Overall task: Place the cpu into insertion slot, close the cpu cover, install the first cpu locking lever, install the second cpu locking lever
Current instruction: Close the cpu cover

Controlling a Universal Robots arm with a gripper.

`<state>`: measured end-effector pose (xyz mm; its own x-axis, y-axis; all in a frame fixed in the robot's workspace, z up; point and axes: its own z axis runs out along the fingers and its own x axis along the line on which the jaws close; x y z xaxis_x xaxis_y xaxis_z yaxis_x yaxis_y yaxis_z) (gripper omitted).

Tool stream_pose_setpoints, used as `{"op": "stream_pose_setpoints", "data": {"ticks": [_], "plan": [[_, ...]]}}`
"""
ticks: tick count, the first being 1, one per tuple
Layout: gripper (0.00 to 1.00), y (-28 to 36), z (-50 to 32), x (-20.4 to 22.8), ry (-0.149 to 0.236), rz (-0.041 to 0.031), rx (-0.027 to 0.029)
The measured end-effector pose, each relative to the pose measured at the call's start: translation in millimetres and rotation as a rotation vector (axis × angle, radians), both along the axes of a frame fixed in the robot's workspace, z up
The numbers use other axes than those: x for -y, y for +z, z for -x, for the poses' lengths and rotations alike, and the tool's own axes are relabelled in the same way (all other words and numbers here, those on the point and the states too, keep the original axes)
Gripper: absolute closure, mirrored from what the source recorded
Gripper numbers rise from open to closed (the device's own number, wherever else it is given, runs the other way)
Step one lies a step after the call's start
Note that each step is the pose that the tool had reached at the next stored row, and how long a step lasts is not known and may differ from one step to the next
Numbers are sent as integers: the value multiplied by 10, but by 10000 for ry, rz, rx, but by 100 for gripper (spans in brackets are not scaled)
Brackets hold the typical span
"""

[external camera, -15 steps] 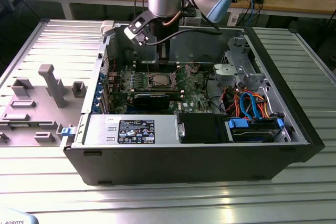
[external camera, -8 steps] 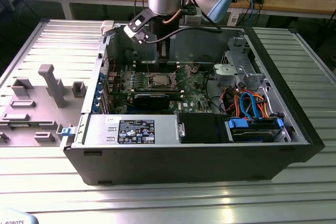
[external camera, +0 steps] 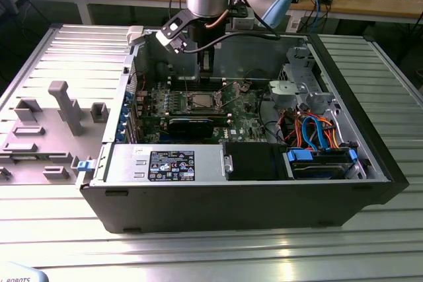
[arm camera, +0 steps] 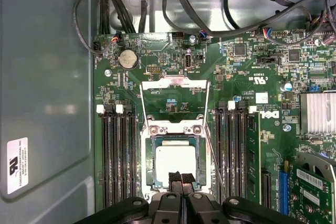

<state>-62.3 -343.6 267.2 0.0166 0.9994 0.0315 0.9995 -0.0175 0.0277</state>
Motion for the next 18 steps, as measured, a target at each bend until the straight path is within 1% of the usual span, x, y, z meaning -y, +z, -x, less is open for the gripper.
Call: {"op": "stream_pose_setpoints", "data": {"ticks": [6,18], "plan": [[89,11,0,0,0,1,-1],[89,63,0,0,0,1,-1]]}}
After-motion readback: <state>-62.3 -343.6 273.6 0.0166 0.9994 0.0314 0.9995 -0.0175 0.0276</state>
